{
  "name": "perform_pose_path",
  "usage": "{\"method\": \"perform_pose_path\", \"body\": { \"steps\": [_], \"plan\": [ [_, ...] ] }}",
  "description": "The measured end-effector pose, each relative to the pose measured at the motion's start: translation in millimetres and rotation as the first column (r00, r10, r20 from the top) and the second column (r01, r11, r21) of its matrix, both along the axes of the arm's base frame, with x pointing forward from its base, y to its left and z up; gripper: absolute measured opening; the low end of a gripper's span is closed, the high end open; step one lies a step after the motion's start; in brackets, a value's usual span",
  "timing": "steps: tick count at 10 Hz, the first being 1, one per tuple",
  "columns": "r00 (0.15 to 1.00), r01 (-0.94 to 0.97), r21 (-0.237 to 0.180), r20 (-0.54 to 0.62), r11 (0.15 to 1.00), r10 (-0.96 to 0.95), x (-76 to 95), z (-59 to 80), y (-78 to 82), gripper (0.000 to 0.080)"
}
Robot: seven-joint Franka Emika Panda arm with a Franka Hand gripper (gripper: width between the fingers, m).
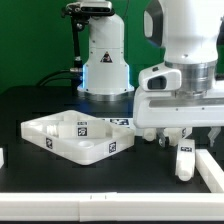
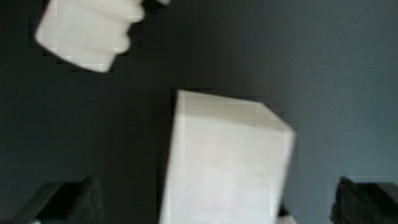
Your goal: Assemble desk
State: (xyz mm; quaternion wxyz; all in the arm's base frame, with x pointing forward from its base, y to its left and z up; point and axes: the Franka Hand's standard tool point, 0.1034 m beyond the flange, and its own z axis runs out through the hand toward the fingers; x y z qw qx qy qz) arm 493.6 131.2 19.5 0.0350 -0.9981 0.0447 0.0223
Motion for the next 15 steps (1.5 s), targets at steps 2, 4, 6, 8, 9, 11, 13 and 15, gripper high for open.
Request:
{"method": "perform_pose_path", "body": {
  "steps": [2,4,6,8,9,11,13,15],
  "plan": [
    [1.0,0.002,-0.001,0.003,1.0,-0.002,-3.0,-10.5,4.4,0.0649],
    [1.0,0.002,-0.001,0.003,1.0,-0.002,-2.9,-10.5,4.1,0.0525],
    [1.0,0.01,-0.006,0.002,1.0,-0.01,-2.6,-11.2,-1.2,0.0292],
    [0.998,-0.058,-0.004,0.001,0.998,0.058,6.2,-0.1,-15.5,0.029],
    [0.997,-0.075,0.006,0.004,0.997,0.075,12.4,11.4,-29.3,0.029],
    [0.989,-0.147,0.018,-0.021,0.989,0.148,18.9,41.6,-49.9,0.029],
    [0.99,-0.142,0.018,-0.025,0.99,0.142,14.9,41.1,-48.2,0.029],
    [0.99,-0.141,0.018,-0.024,0.99,0.142,15.2,41.1,-48.5,0.029]
  ]
}}
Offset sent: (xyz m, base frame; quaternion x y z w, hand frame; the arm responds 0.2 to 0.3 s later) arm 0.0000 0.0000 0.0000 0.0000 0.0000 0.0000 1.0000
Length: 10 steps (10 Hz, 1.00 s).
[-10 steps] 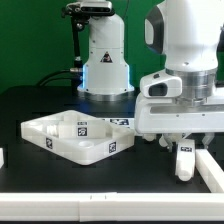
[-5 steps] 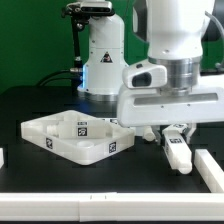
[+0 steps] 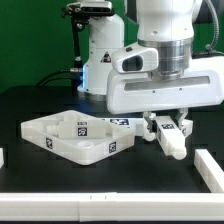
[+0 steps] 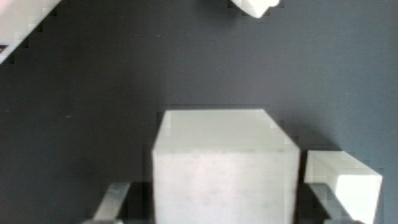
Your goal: Assemble desk
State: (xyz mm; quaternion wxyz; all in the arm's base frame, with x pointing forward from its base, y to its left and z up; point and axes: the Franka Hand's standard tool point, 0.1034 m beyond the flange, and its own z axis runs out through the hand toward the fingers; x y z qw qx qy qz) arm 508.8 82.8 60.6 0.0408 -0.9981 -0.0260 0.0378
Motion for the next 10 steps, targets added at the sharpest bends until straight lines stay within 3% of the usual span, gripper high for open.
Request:
{"method": "perform_pose_path", "body": {
  "steps": [1,3,4,9,10],
  "plan": [
    [0.999,-0.038,0.011,-0.001,0.999,0.038,-0.8,2.4,-5.4,0.029],
    [0.997,-0.076,0.03,-0.006,0.997,0.076,-12.2,26.6,-65.0,0.029],
    [0.998,-0.06,0.039,-0.017,0.997,0.061,-11.2,33.7,-83.2,0.029],
    [0.998,-0.066,0.041,-0.021,0.997,0.066,-12.1,30.5,-82.7,0.029],
    [0.997,-0.074,0.085,-0.009,0.994,0.075,-25.5,28.7,-110.5,0.029]
  ]
}}
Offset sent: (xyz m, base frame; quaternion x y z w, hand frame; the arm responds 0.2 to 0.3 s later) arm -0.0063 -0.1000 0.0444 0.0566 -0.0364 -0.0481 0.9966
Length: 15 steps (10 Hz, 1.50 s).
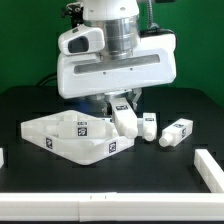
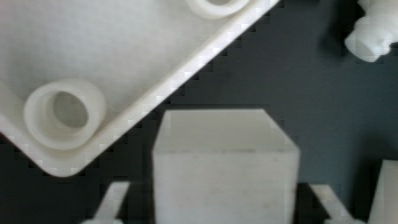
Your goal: Assemble desk
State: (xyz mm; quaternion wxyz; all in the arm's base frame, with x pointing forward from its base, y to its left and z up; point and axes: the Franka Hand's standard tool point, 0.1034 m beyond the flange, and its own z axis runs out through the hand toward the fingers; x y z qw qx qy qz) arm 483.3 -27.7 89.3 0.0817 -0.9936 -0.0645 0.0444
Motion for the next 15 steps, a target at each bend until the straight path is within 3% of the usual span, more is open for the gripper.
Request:
{"method": "perform_pose_path", "body": {
  "steps": [1,2,4,6,7,9,10,14,15],
  "plan": [
    [0.998,0.063,-0.007,-0.006,0.998,-0.063,-14.1,-1.7,-31.7,0.029],
    [0.99,0.136,-0.02,-0.02,0.99,-0.136,-24.5,-4.7,-44.7,0.029],
    [0.987,0.159,-0.022,-0.03,0.987,-0.16,-22.1,-5.7,-30.9,0.029],
    [0.986,0.163,-0.022,-0.032,0.986,-0.164,-24.0,-7.2,-33.9,0.029],
    [0.989,0.145,-0.023,-0.023,0.989,-0.145,-34.9,-13.1,-47.6,0.029],
    [0.985,0.168,-0.022,-0.035,0.986,-0.169,-65.5,-16.8,-94.4,0.029],
    [0.982,0.186,-0.028,-0.039,0.982,-0.187,-70.5,-18.7,-105.7,0.029],
    [0.988,0.149,-0.024,-0.039,0.989,-0.15,-72.3,-21.6,-105.4,0.029],
    [0.994,0.094,-0.015,-0.049,0.995,-0.094,-89.9,-31.1,-124.2,0.029]
  ]
}}
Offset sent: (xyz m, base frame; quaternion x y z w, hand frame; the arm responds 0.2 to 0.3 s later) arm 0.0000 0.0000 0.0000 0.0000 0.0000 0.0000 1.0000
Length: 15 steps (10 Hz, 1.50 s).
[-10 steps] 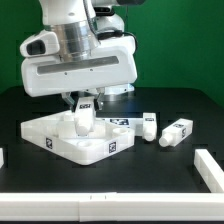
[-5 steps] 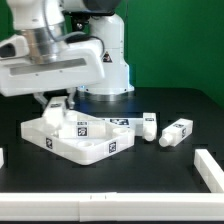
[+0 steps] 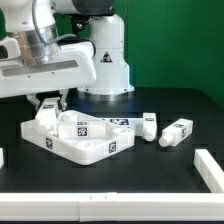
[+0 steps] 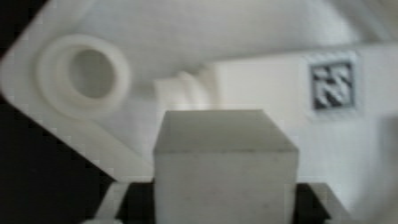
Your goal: Assemble desk
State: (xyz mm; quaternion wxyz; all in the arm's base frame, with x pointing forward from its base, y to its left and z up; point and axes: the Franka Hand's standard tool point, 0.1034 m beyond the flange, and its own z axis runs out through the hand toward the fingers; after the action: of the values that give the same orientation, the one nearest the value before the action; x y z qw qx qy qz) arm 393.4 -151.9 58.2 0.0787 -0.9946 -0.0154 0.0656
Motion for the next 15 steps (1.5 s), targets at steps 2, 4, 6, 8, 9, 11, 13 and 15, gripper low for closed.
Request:
{"method": "perform_pose_path", "body": {
  "steps": [2,4,6,8,9,11,13,15],
  "plan": [
    [0.999,-0.04,-0.001,-0.015,0.999,0.04,-25.2,-16.6,-38.6,0.029],
    [0.999,-0.047,-0.011,-0.012,0.999,0.047,-23.2,-22.4,-49.2,0.029],
    [0.999,-0.053,-0.01,-0.014,0.999,0.053,-24.0,-23.5,-48.1,0.029],
    [0.997,-0.071,-0.004,-0.017,0.997,0.071,-22.7,-23.3,-58.3,0.029],
    [0.997,-0.074,-0.004,-0.017,0.997,0.074,-19.2,-23.3,-70.3,0.029],
    [0.992,-0.123,0.001,-0.022,0.992,0.123,-26.7,-33.3,-78.1,0.029],
    [0.98,-0.2,0.002,-0.021,0.98,0.2,-37.2,-44.1,-81.3,0.029],
    [0.973,-0.229,0.011,-0.027,0.973,0.229,-41.7,-49.2,-82.0,0.029]
  ]
}}
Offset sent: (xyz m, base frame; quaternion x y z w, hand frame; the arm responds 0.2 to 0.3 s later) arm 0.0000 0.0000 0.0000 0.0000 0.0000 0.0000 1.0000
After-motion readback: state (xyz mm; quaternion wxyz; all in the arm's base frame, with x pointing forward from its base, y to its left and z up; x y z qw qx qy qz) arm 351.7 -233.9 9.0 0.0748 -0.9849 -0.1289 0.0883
